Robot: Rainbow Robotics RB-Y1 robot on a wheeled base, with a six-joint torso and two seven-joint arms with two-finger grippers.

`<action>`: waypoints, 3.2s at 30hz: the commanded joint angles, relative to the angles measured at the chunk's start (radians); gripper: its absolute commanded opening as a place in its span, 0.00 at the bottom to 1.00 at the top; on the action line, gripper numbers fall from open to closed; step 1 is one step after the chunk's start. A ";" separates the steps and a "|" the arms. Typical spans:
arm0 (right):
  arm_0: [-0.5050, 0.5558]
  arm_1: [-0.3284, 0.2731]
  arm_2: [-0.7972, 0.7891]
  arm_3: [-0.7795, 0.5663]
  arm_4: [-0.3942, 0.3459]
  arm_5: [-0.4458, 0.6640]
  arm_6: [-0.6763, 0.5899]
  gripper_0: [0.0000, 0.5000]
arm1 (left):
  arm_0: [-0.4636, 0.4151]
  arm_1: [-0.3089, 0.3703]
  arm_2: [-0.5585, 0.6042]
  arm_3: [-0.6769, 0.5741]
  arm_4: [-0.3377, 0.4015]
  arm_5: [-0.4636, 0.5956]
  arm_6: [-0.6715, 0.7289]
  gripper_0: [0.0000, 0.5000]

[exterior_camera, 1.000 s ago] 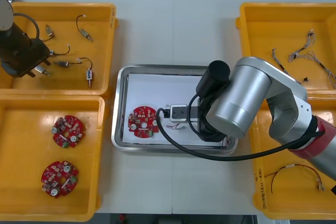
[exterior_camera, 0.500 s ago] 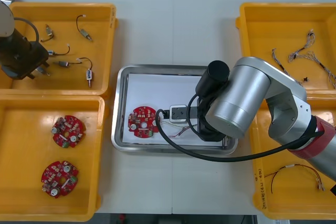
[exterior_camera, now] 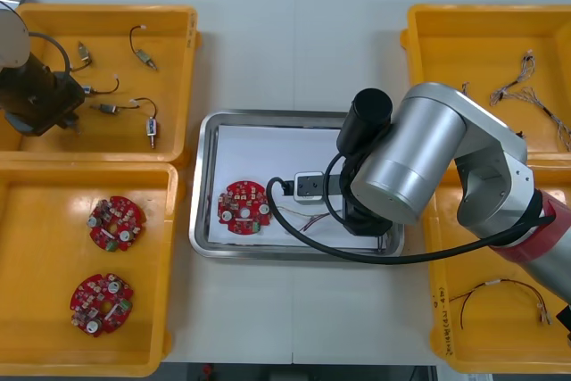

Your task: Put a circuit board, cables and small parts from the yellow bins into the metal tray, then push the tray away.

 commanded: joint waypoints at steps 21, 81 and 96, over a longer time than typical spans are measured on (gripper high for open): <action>-0.053 0.005 -0.463 -0.288 -0.057 0.181 0.001 1.00 | -0.039 0.072 0.129 -0.349 -0.025 0.378 0.010 0.00; -0.078 -0.122 -1.016 0.260 0.057 0.181 -0.059 1.00 | -0.089 -0.188 -0.357 -0.834 0.057 0.402 0.080 0.00; -0.092 -0.117 -0.991 0.339 0.058 0.181 -0.094 1.00 | -0.089 -0.216 -0.456 -0.746 0.017 0.293 0.083 0.00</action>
